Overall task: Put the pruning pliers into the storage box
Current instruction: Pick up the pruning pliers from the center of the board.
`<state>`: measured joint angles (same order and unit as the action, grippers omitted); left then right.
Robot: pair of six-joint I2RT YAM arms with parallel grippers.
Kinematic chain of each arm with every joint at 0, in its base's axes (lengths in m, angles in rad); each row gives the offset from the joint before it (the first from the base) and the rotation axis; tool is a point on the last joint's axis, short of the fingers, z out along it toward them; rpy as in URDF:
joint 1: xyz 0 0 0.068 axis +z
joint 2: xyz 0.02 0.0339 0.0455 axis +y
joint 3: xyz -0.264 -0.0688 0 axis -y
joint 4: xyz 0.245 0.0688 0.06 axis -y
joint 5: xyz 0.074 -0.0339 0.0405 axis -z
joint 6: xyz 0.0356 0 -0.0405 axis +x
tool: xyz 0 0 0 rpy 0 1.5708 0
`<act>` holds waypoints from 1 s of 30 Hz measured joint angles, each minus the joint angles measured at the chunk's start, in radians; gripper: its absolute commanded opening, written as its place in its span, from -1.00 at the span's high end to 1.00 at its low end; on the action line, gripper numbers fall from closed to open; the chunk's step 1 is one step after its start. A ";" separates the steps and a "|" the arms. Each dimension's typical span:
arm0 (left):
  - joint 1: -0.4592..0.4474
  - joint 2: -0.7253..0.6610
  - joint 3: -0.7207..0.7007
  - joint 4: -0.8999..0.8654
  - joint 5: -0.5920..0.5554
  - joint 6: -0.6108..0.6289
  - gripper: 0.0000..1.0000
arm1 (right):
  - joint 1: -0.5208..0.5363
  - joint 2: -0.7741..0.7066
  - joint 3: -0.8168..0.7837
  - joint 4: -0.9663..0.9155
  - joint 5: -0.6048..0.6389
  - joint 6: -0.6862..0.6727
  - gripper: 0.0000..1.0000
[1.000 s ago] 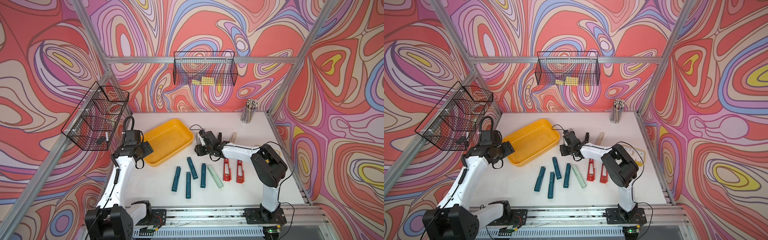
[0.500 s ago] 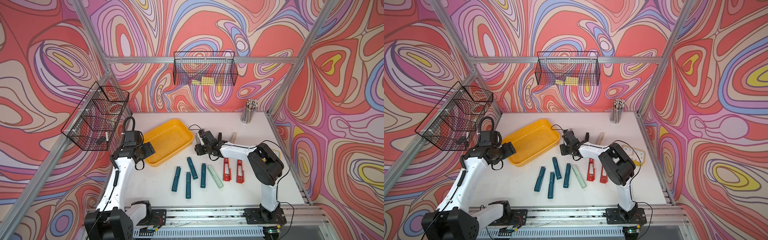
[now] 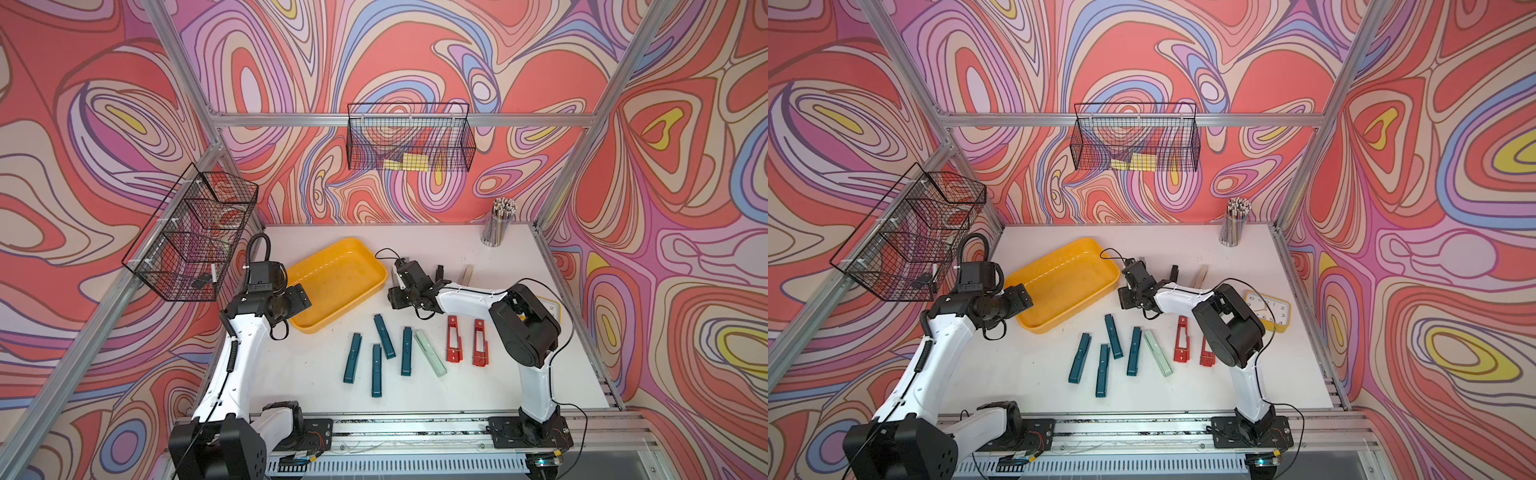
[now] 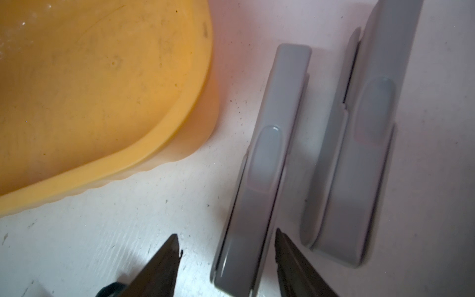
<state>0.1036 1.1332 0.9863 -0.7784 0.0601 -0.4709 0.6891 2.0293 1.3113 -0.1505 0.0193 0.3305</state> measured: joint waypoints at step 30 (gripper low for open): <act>0.000 0.002 0.000 0.000 0.008 0.000 -0.91 | -0.001 0.042 0.042 -0.045 0.026 -0.008 0.12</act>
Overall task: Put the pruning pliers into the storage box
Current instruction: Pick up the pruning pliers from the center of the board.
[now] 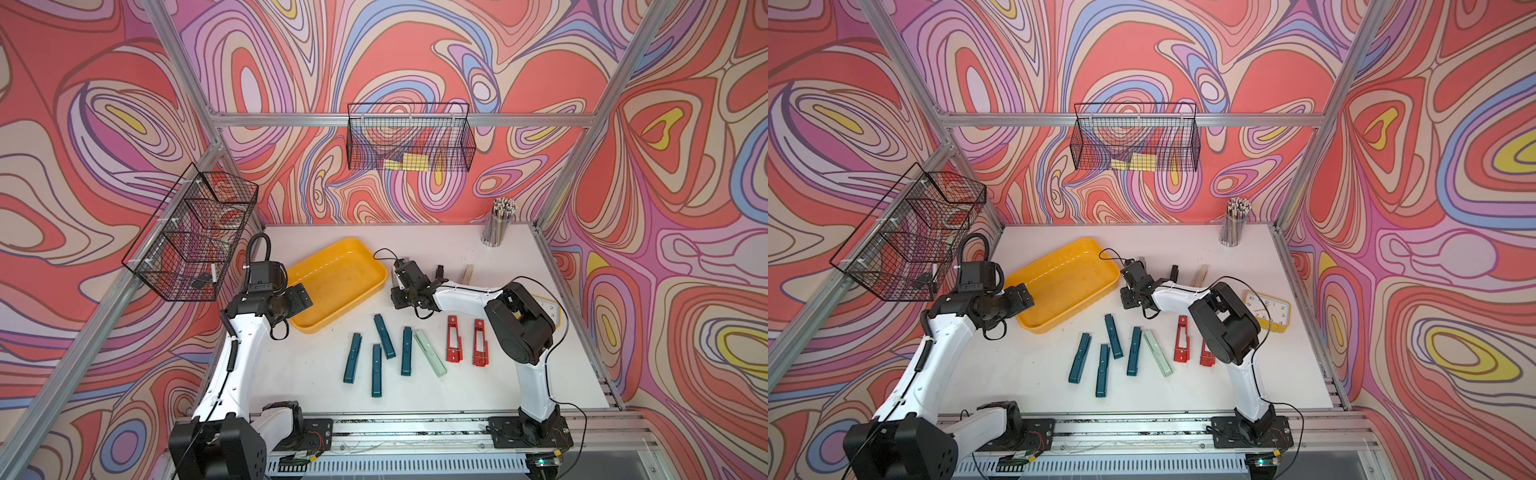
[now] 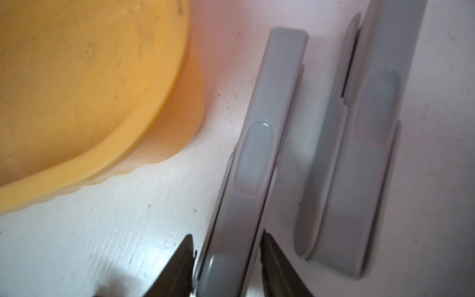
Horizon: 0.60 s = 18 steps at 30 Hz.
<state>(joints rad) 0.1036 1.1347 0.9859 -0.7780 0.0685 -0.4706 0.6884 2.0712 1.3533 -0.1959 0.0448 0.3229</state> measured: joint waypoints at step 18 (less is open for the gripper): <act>0.000 -0.002 -0.008 0.002 0.013 0.003 -0.98 | 0.000 0.030 0.023 -0.004 0.000 0.000 0.71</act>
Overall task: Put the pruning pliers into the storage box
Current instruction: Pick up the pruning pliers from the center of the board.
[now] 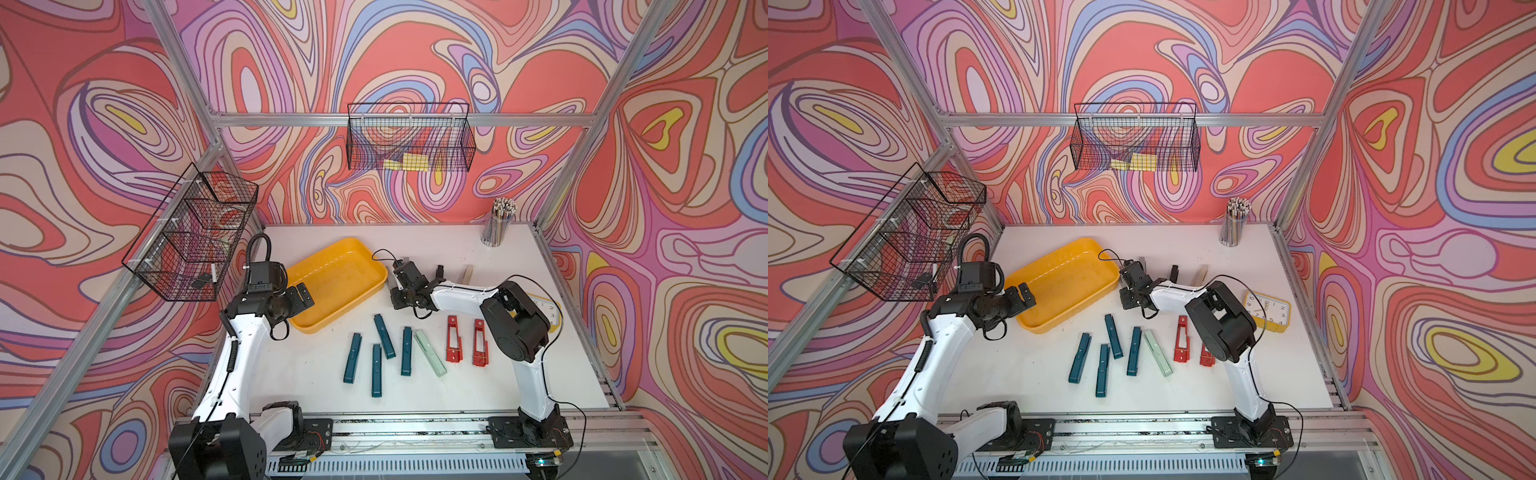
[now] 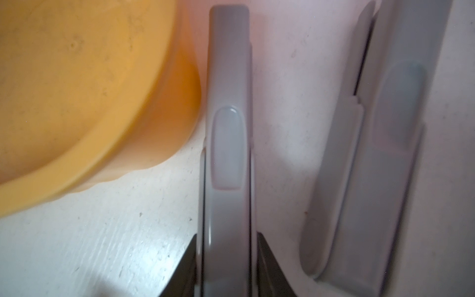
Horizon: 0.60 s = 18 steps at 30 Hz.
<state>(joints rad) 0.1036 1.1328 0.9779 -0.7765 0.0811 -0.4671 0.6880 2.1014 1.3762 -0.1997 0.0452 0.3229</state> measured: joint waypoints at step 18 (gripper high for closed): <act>0.000 0.000 -0.017 0.005 0.024 0.000 -0.99 | 0.000 -0.090 -0.064 -0.053 0.045 0.012 1.00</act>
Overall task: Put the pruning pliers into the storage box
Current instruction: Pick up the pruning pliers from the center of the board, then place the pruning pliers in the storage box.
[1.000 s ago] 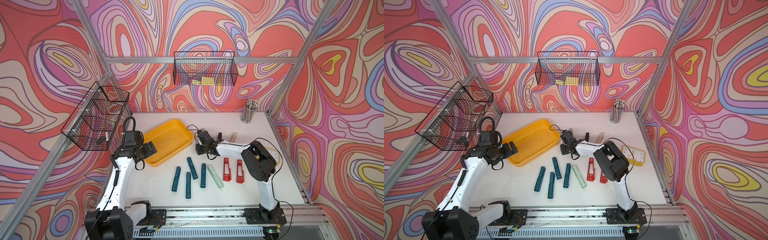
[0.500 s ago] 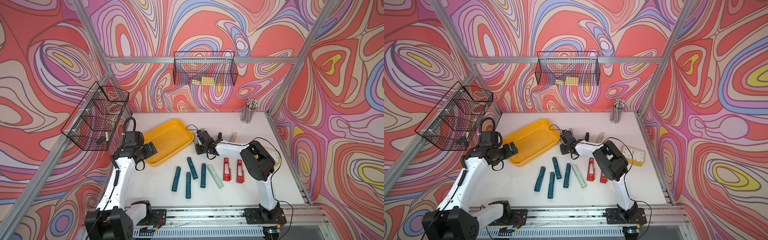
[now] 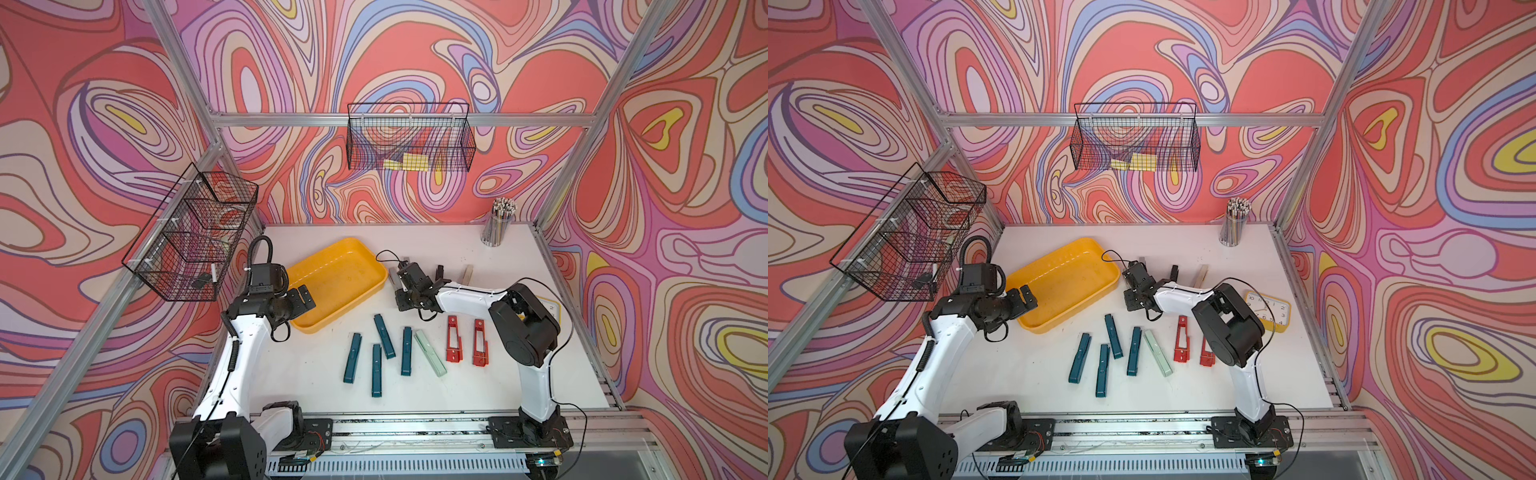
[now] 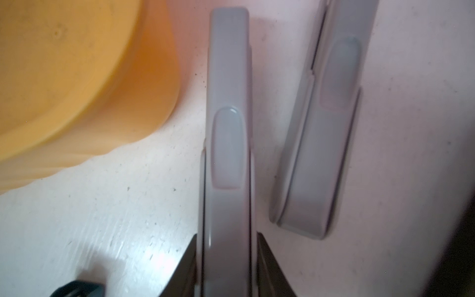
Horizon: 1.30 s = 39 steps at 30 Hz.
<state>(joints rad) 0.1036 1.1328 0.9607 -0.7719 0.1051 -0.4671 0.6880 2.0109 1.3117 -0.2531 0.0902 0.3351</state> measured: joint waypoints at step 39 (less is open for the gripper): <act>0.041 0.288 0.068 0.096 -0.222 -0.113 -0.51 | 0.008 -0.223 0.155 -0.150 -0.129 -0.042 1.00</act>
<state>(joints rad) 0.1448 1.4212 1.0290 -0.6758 -0.1165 -0.5800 0.6956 1.7882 1.4666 -0.4034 -0.0391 0.2928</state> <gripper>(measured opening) 0.792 0.308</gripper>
